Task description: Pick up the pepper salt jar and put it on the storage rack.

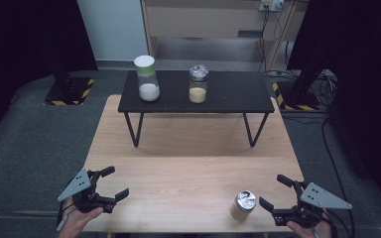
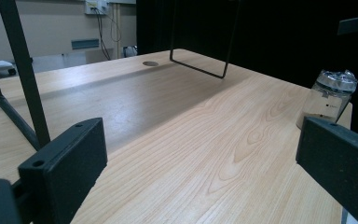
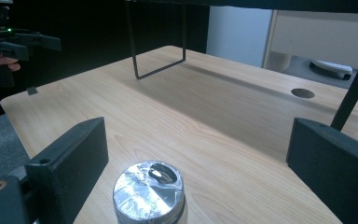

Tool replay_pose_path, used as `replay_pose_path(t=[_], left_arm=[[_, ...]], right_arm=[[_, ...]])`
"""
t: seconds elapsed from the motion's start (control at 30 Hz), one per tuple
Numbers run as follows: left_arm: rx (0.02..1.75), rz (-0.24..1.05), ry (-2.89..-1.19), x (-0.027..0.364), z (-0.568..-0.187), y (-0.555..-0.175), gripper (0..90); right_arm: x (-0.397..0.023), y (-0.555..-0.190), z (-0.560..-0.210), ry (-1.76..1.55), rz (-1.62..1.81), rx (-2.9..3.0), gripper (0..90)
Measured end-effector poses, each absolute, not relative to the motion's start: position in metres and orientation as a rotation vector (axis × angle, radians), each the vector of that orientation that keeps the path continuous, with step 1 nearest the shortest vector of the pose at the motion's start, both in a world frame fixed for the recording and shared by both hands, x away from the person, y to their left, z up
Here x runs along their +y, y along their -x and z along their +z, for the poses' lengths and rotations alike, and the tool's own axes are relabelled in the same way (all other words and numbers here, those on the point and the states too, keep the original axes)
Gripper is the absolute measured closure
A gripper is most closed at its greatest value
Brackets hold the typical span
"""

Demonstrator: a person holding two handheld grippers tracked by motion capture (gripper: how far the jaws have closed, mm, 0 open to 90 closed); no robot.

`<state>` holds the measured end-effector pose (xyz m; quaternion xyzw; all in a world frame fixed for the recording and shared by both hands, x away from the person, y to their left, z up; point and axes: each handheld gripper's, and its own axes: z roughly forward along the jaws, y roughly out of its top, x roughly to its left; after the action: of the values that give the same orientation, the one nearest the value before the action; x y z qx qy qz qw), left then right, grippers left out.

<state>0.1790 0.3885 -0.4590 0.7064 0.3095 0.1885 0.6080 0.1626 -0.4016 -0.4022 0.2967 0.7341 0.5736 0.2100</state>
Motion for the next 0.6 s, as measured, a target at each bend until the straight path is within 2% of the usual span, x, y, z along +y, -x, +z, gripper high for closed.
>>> replay_pose_path(t=[0.6], left_arm=[[0.722,0.435,-1.631,0.389,-0.459,-0.179,0.5]], right_arm=[[-0.408,-0.162,-0.374,-0.808,1.577,2.073,4.0]])
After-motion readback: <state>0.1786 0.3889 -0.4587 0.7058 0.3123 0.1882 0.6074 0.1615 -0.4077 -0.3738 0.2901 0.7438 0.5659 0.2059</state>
